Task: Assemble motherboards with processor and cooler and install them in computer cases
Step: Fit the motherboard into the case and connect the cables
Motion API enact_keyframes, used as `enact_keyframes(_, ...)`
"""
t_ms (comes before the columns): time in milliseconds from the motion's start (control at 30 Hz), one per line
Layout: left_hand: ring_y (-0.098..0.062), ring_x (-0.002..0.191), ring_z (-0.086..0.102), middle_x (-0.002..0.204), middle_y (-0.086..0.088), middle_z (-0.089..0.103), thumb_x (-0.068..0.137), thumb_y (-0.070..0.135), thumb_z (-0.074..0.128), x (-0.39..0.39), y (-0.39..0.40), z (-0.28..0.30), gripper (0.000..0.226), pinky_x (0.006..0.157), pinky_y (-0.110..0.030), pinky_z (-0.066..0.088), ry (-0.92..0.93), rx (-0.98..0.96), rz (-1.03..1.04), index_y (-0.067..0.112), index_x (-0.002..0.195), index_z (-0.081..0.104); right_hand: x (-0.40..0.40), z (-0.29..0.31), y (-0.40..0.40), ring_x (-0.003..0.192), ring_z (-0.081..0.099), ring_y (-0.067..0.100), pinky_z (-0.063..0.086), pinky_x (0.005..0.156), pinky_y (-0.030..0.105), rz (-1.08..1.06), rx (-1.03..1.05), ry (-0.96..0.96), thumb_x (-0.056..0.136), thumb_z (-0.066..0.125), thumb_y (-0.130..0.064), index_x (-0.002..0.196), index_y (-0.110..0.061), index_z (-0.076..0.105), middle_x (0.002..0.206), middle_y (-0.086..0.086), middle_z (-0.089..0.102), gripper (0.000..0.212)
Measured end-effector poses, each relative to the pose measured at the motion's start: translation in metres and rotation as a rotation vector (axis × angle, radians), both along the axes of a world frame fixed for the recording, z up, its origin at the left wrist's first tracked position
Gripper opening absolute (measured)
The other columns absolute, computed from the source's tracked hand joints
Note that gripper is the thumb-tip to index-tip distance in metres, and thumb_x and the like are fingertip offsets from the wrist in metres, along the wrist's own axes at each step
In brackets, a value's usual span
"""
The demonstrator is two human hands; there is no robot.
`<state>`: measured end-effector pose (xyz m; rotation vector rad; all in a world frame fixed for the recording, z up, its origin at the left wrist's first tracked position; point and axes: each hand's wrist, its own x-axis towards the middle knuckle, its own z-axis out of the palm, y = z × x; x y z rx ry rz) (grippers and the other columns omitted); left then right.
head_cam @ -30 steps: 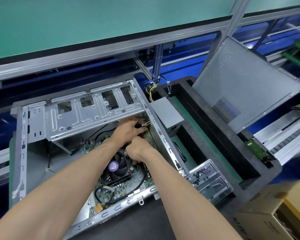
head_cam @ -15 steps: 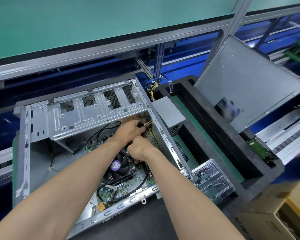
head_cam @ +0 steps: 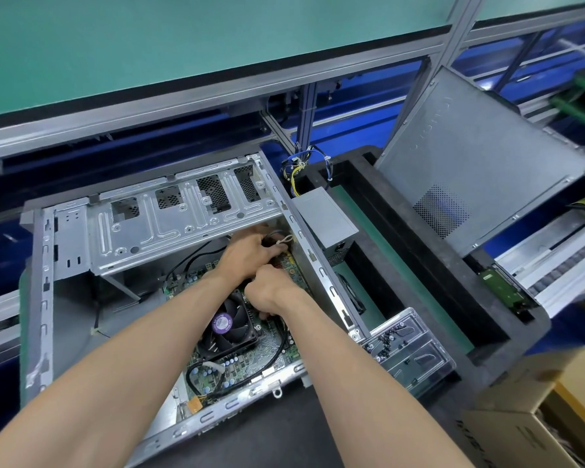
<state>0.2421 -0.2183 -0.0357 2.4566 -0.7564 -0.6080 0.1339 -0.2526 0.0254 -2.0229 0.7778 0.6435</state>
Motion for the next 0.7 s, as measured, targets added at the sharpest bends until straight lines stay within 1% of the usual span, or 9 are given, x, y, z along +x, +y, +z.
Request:
enact_keyframes(67, -0.012, 0.059, 0.054, 0.060, 0.004, 0.057, 0.092, 0.058, 0.060, 0.0007, 0.0008, -0.0002, 0.046, 0.052, -0.028, 0.035, 0.008, -0.011, -0.017, 0.015, 0.106, 0.070, 0.0001, 0.0001, -0.0002, 0.082, 0.066, 0.033, 0.053, 0.074, 0.036, 0.010, -0.006, 0.001, 0.097, 0.040, -0.009, 0.137, 0.008, 0.043, 0.121, 0.032, 0.061, 0.043)
enact_keyframes(133, -0.018, 0.068, 0.060, 0.071, -0.001, 0.066, 0.093, 0.055, 0.062, -0.0003, 0.0016, 0.0014, 0.037, 0.056, -0.027, 0.041, 0.024, -0.036, -0.057, 0.022, 0.107, 0.070, 0.0005, -0.0001, -0.0006, 0.083, 0.067, 0.033, 0.052, 0.071, 0.035, 0.022, -0.016, 0.000, 0.097, 0.040, -0.009, 0.135, 0.008, 0.045, 0.121, 0.032, 0.060, 0.042)
enact_keyframes(167, -0.019, 0.073, 0.062, 0.078, -0.003, 0.070, 0.093, 0.053, 0.063, -0.0010, 0.0020, 0.0021, 0.030, 0.059, -0.025, 0.042, 0.029, -0.057, -0.072, 0.025, 0.104, 0.070, 0.0006, -0.0002, -0.0009, 0.083, 0.067, 0.033, 0.051, 0.069, 0.034, 0.028, -0.023, 0.001, 0.097, 0.040, -0.009, 0.134, 0.009, 0.046, 0.121, 0.032, 0.061, 0.041)
enact_keyframes(233, -0.018, 0.078, 0.064, 0.086, -0.002, 0.073, 0.094, 0.049, 0.064, -0.0021, 0.0028, 0.0030, 0.016, 0.060, -0.017, 0.041, 0.028, -0.093, -0.087, 0.034, 0.096, 0.066, 0.0006, 0.0001, -0.0006, 0.075, 0.064, 0.030, 0.051, 0.068, 0.033, 0.038, -0.031, 0.000, 0.097, 0.040, -0.009, 0.131, 0.009, 0.048, 0.117, 0.032, 0.063, 0.040)
enact_keyframes(333, -0.016, 0.078, 0.064, 0.085, 0.003, 0.072, 0.094, 0.045, 0.066, -0.0022, 0.0020, 0.0019, 0.007, 0.058, -0.015, 0.040, 0.025, -0.105, -0.094, 0.038, 0.092, 0.065, 0.0004, 0.0007, -0.0001, 0.063, 0.058, 0.024, 0.052, 0.070, 0.033, 0.040, -0.042, 0.001, 0.097, 0.040, -0.009, 0.129, 0.010, 0.050, 0.116, 0.032, 0.064, 0.038)
enact_keyframes(433, -0.009, 0.068, 0.057, 0.072, 0.013, 0.064, 0.093, 0.042, 0.067, -0.0023, 0.0015, 0.0011, 0.018, 0.053, -0.015, 0.037, 0.028, -0.113, -0.096, 0.043, 0.078, 0.057, 0.0007, 0.0006, -0.0001, 0.070, 0.061, 0.027, 0.053, 0.074, 0.035, 0.037, -0.047, -0.002, 0.098, 0.040, -0.009, 0.129, 0.010, 0.050, 0.115, 0.032, 0.064, 0.038)
enact_keyframes(533, -0.004, 0.064, 0.055, 0.072, 0.014, 0.062, 0.094, 0.042, 0.066, -0.0017, 0.0018, 0.0000, 0.013, 0.051, -0.015, 0.034, 0.021, -0.112, -0.113, 0.039, 0.083, 0.059, 0.0007, 0.0012, 0.0001, 0.081, 0.064, 0.032, 0.053, 0.078, 0.036, 0.037, -0.046, 0.000, 0.098, 0.040, -0.010, 0.130, 0.010, 0.049, 0.116, 0.031, 0.063, 0.038)
enact_keyframes(633, -0.010, 0.070, 0.059, 0.078, 0.010, 0.067, 0.094, 0.042, 0.066, -0.0004, 0.0021, -0.0015, 0.008, 0.053, -0.016, 0.037, 0.024, -0.125, -0.122, 0.035, 0.089, 0.065, 0.0005, 0.0013, -0.0003, 0.090, 0.067, 0.034, 0.054, 0.081, 0.037, 0.037, -0.047, -0.002, 0.099, 0.041, -0.011, 0.130, 0.010, 0.049, 0.119, 0.031, 0.061, 0.039)
enact_keyframes(700, -0.012, 0.074, 0.061, 0.082, 0.007, 0.069, 0.094, 0.043, 0.066, -0.0004, 0.0021, -0.0016, 0.008, 0.054, -0.015, 0.038, 0.025, -0.129, -0.126, 0.035, 0.091, 0.065, 0.0006, 0.0012, -0.0002, 0.081, 0.066, 0.032, 0.053, 0.075, 0.035, 0.038, -0.047, -0.002, 0.099, 0.041, -0.011, 0.128, 0.010, 0.051, 0.116, 0.032, 0.062, 0.037)
